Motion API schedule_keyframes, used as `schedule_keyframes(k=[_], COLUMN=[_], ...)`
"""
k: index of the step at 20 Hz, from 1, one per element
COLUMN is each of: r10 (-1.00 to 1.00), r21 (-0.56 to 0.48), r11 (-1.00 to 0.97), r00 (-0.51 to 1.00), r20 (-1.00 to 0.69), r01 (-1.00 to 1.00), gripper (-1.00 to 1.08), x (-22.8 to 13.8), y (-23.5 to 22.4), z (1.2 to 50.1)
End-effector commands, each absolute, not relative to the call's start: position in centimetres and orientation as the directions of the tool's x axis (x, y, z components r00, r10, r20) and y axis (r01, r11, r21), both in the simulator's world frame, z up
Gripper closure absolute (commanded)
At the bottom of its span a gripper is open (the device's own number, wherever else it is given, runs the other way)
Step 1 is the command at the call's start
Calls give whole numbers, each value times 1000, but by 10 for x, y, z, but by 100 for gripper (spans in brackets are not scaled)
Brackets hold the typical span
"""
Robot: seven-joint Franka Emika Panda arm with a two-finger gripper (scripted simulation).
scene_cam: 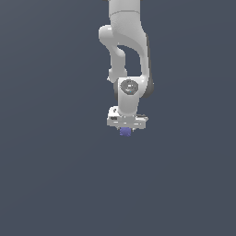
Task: Pick up the object and move it to a goal position.
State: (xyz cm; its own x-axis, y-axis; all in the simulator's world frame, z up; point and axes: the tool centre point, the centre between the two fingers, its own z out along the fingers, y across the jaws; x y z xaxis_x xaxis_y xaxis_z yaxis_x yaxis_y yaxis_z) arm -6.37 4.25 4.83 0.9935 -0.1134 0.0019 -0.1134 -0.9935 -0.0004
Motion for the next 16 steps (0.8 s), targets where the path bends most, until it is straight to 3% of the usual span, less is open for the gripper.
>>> schedule_keyframes(k=[1,16], r10=[-114,-113], r21=[0,-1], r11=[-994,-994], r00=[994,994], r20=[2,1], r01=[-114,-113], gripper=[108,108], x=[-62,-4], y=[41,-13], z=[50,94])
